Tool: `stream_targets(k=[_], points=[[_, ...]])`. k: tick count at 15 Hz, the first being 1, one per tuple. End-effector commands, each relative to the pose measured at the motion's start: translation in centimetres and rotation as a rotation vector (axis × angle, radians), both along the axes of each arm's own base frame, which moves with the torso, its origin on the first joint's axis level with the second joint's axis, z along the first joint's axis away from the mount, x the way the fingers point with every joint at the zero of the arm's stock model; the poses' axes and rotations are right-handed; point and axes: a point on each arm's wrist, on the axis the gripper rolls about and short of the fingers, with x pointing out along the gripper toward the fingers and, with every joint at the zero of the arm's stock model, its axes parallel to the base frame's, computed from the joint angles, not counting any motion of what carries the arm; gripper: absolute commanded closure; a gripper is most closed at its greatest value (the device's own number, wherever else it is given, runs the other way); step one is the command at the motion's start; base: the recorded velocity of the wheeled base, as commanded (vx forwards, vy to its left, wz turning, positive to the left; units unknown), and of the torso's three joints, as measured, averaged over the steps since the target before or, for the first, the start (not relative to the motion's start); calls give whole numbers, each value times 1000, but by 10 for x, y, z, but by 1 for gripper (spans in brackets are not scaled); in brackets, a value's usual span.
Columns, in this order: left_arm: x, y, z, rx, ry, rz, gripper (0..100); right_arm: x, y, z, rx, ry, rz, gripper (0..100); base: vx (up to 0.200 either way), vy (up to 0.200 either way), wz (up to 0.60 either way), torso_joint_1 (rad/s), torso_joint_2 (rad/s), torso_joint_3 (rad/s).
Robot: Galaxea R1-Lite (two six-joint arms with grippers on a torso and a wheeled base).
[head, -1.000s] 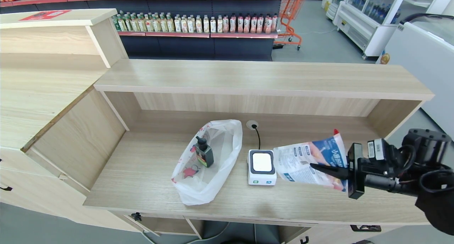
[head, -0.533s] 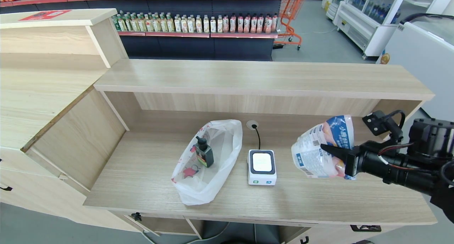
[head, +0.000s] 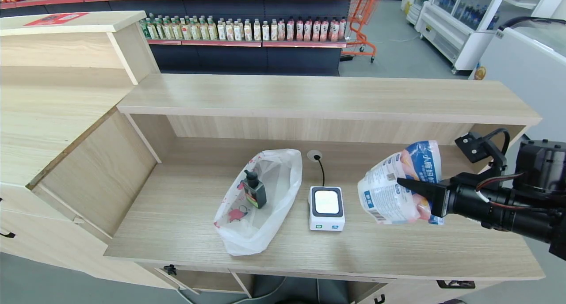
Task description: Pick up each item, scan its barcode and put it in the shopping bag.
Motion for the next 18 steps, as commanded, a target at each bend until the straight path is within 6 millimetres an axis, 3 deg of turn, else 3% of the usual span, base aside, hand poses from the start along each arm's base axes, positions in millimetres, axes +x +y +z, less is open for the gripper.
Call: stream_targets(k=[1, 4, 7, 8, 12, 14, 18], points=[[0, 0, 0, -2, 0, 0, 0, 0, 0, 3, 8, -8, -3, 100, 0, 200, 0, 2, 2, -2], [0, 0, 0, 0, 0, 0, 0, 9, 2, 5, 11, -13, -2, 100, 0, 200, 0, 6, 4, 1], [0, 0, 0, 1, 0, 0, 0, 37, 11, 6, 11, -27, 11, 100, 0, 200, 0, -6, 4, 4], [0, 0, 0, 1, 0, 0, 0, 56, 16, 2, 7, -28, 17, 100, 0, 200, 0, 2, 2, 2], [0, 0, 0, 1, 0, 0, 0, 108, 28, -21, -30, -13, 30, 100, 0, 0, 0, 0, 0, 0], [0, 0, 0, 0, 0, 0, 0, 116, 32, -28, -38, 26, 37, 100, 0, 0, 0, 0, 0, 0], [0, 0, 0, 1, 0, 0, 0, 136, 67, -50, -53, 55, 113, 100, 0, 0, 0, 0, 0, 0]])
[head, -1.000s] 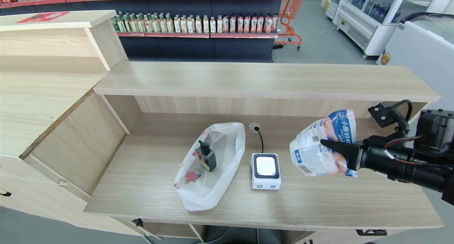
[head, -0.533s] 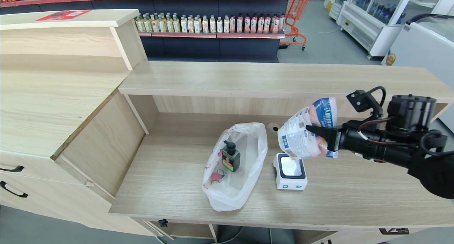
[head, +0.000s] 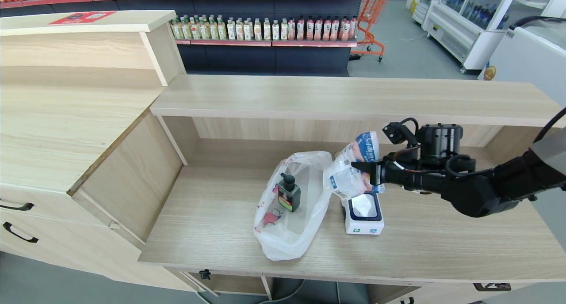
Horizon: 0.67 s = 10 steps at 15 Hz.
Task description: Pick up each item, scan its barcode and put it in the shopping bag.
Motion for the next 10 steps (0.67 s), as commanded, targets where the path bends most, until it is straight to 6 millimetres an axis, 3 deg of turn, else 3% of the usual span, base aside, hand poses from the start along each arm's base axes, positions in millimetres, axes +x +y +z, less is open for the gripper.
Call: stream_targets(k=[1, 4, 10], points=[[0, 0, 0, 0, 0, -1, 0, 20, 20, -26, -18, 25, 39, 100, 0, 0, 0, 0, 0, 0], [0, 0, 0, 0, 0, -1, 0, 53, 38, -39, -28, -5, 14, 100, 0, 0, 0, 0, 0, 0], [0, 0, 0, 0, 0, -1, 0, 77, 76, -51, -27, -10, 71, 100, 0, 0, 0, 0, 0, 0]])
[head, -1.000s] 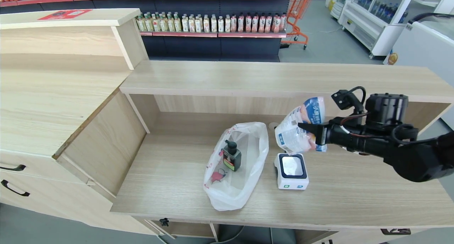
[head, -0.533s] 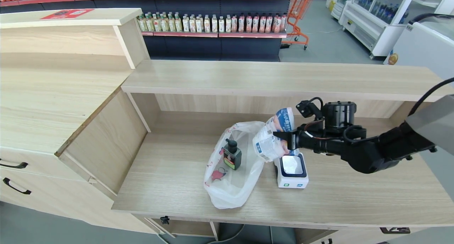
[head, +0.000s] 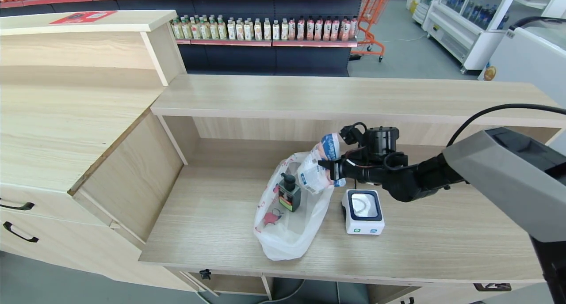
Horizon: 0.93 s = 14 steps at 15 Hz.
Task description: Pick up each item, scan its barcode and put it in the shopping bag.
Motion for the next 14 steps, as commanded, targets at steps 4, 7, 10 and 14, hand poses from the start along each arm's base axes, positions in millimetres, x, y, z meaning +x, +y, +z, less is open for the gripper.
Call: stream_targets(k=[4, 7, 10, 14], points=[[0, 0, 0, 1, 0, 0, 0, 11, 22, -36, -28, 17, 39, 100, 0, 0, 0, 0, 0, 0], [0, 0, 0, 1, 0, 0, 0, 17, 24, -48, -64, -5, 49, 100, 0, 0, 0, 0, 0, 0], [0, 0, 0, 1, 0, 0, 0, 16, 24, -48, -61, 0, 46, 0, 0, 0, 0, 0, 0, 0], [0, 0, 0, 1, 0, 0, 0, 11, 16, -3, 23, -33, 15, 0, 0, 0, 0, 0, 0, 0]])
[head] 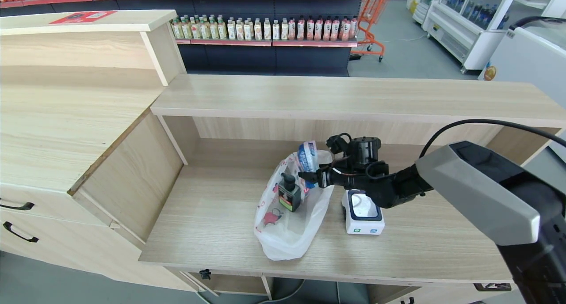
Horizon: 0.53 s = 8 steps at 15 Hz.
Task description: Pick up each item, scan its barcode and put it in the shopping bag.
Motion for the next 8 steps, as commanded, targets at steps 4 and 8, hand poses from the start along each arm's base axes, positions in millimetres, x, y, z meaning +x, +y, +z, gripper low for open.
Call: stream_targets(k=[4, 8], points=[[0, 0, 0, 0, 0, 0, 0, -40, -50, 86, 104, -20, -85, 0, 0, 0, 0, 0, 0, 0], [0, 0, 0, 0, 0, 0, 0, -117, -134, 124, 99, 6, -195, 0, 0, 0, 0, 0, 0, 0]])
